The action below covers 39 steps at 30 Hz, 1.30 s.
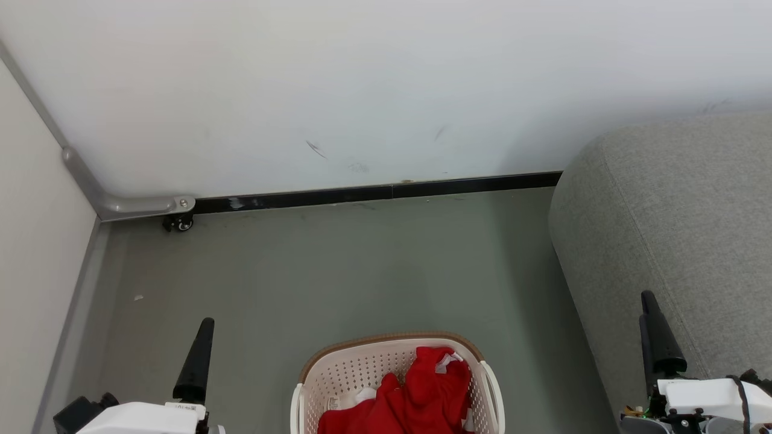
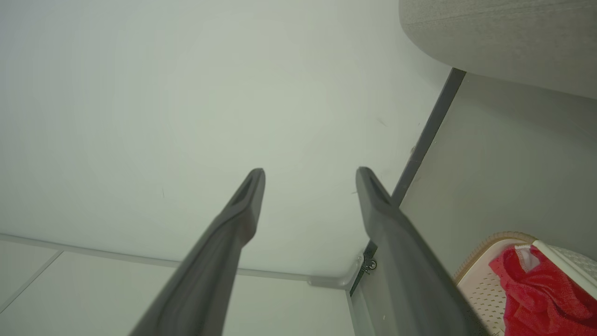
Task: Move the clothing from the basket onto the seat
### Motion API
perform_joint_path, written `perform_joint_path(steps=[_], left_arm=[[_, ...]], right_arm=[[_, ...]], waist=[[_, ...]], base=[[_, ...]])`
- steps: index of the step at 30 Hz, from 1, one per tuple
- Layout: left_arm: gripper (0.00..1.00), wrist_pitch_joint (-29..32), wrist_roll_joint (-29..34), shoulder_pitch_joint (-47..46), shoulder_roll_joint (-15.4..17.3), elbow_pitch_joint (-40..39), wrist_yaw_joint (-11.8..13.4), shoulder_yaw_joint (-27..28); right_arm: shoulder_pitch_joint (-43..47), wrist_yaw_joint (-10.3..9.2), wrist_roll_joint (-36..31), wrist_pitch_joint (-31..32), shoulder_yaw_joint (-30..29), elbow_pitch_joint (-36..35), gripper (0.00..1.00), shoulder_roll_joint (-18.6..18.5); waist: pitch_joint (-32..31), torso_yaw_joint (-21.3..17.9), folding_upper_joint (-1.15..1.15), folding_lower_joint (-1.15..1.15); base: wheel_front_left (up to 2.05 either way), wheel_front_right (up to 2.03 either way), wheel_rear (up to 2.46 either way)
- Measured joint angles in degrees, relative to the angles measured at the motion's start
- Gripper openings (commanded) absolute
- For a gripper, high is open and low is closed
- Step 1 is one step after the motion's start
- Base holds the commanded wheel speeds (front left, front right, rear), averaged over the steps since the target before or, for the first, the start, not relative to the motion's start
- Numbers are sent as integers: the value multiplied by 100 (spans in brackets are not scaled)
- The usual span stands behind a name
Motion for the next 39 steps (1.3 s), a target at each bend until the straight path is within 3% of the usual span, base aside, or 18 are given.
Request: perform_joint_path(steps=[9, 18, 34, 39], left_arm=[[100, -178, 964, -30, 121, -212, 76, -148], [100, -356, 2101, -54, 188, -428, 253, -419], [100, -681, 4041, -63, 297, -609, 631, -966], [100, -773, 4534, -63, 305, -614, 744, -1104]], right_arm=[[-1, 0, -842, -143, 20, -73, 100, -9], [-1, 0, -1859, -353, 137, -160, 100, -10], [2, 0, -3689, -665, 225, -124, 100, -9], [2, 0, -4162, -770, 234, -94, 100, -8]], waist=[[-22, 8, 0, 36], [-20, 17, 0, 43], [41, 27, 0, -30], [53, 28, 0, -43]], base=[[0, 0, 0], [0, 0, 0], [0, 0, 0], [0, 0, 0]])
